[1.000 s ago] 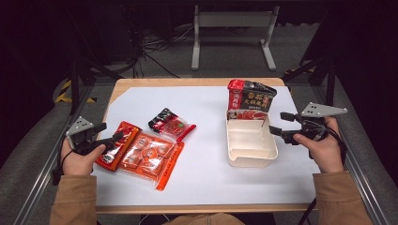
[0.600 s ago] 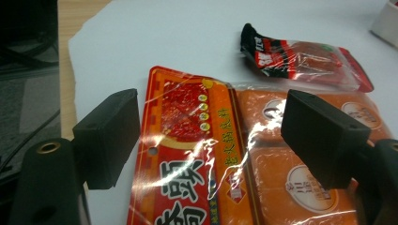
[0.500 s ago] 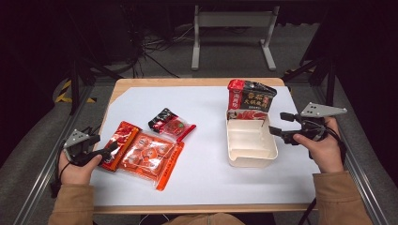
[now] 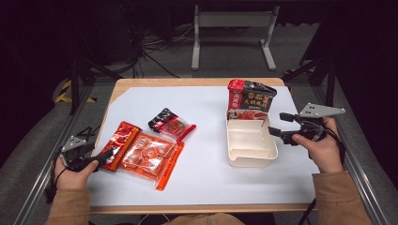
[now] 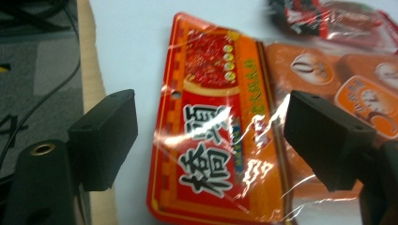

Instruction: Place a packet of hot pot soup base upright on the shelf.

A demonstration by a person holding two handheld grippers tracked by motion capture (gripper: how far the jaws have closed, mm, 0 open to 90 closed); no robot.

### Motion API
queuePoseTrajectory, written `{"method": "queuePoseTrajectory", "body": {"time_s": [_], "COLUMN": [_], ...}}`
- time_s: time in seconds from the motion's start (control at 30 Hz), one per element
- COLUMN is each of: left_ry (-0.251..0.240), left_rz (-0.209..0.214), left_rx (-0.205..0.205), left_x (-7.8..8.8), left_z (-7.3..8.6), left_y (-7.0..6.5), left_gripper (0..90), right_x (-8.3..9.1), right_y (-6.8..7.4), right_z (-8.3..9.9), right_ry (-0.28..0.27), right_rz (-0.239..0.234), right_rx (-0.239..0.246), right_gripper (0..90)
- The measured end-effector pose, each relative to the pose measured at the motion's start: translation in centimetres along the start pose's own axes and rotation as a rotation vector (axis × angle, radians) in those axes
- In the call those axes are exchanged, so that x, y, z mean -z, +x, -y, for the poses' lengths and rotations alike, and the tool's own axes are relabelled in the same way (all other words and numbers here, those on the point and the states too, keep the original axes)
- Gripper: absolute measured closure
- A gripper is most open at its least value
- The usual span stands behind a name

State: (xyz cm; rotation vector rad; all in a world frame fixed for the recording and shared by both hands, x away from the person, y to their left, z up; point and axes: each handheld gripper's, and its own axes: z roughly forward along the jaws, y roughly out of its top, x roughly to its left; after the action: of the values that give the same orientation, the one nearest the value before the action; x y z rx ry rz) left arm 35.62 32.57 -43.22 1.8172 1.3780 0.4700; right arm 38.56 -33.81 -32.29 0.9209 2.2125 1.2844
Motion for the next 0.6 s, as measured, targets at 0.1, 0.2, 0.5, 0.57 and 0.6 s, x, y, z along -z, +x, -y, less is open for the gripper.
{"method": "queuePoseTrajectory", "body": {"time_s": [0.1, 0.2, 0.5, 0.57, 0.6], "left_ry": [0.042, 0.063, 0.131, 0.139, 0.142], "left_rz": [-0.002, 0.001, 0.029, 0.046, 0.052], "left_rx": [0.024, 0.044, 0.096, 0.098, 0.101], "left_x": [-0.2, -0.3, -0.3, -0.4, -0.4], "left_z": [0.2, 0.3, 0.5, 0.6, 0.5], "left_y": [0.3, 0.4, 1.1, 1.1, 1.0], "left_gripper": [17.2, 17.4, 20.3, 26.8, 31.1], "right_x": [0.0, 0.0, -0.2, -0.3, -0.3], "right_y": [0.0, 0.0, 0.0, 0.0, 0.0], "right_z": [0.0, 0.0, 0.1, 0.1, 0.1], "right_ry": [0.002, 0.003, 0.005, 0.006, 0.005], "right_rz": [0.002, 0.003, 0.008, 0.007, 0.008], "right_rx": [0.0, -0.001, 0.0, -0.002, -0.001], "right_gripper": [26.2, 25.8, 25.8, 25.8, 25.8]}}
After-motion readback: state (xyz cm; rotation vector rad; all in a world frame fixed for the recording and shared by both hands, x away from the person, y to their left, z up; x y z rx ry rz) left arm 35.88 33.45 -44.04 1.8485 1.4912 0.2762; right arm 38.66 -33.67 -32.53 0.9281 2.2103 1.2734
